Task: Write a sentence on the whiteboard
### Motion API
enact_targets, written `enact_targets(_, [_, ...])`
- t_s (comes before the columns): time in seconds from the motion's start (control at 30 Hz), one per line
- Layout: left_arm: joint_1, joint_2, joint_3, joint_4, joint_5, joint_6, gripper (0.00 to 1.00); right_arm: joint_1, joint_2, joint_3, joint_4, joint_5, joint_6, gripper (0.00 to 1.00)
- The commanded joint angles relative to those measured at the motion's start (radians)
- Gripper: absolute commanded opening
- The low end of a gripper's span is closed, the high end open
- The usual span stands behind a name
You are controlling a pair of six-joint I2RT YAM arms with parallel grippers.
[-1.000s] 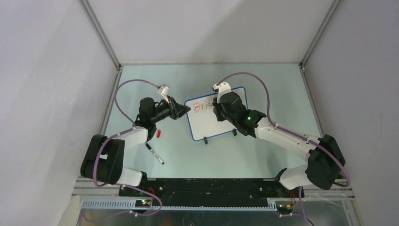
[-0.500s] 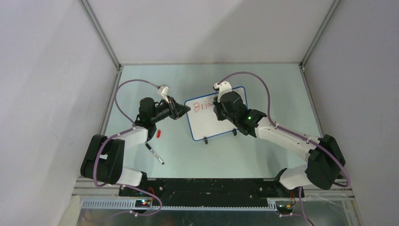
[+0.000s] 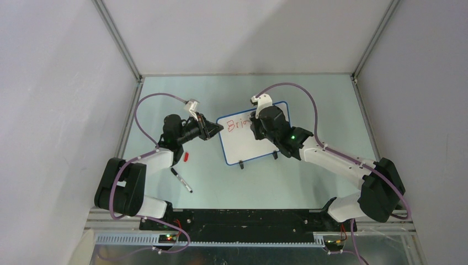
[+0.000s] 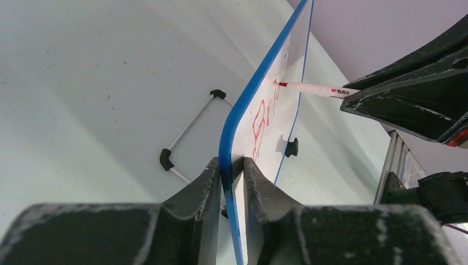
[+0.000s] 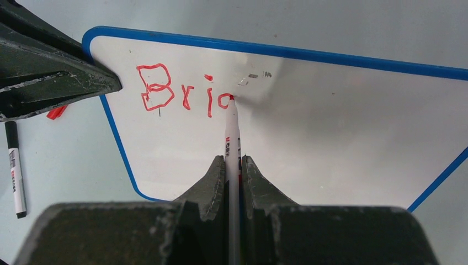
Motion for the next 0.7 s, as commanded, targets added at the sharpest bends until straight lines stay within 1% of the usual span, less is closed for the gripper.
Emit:
enact_targets(0.0, [-0.005, -0.027, 0.026, 0.014, 0.004, 0.024, 0.23, -0.006, -0.004, 0.047, 0.021, 0.016, 0.005, 0.00])
enact_targets(0.23, [-0.005, -0.027, 0.027, 0.011, 0.004, 0.026, 0.23, -0.003, 0.001, 0.044, -0.026, 0.027, 0.016, 0.00])
enact_targets(0.67, [-0.004, -0.034, 0.026, 0.009, 0.001, 0.028, 0.23, 0.004, -0.024, -0.011, -0.033, 0.032, 0.034, 0.00])
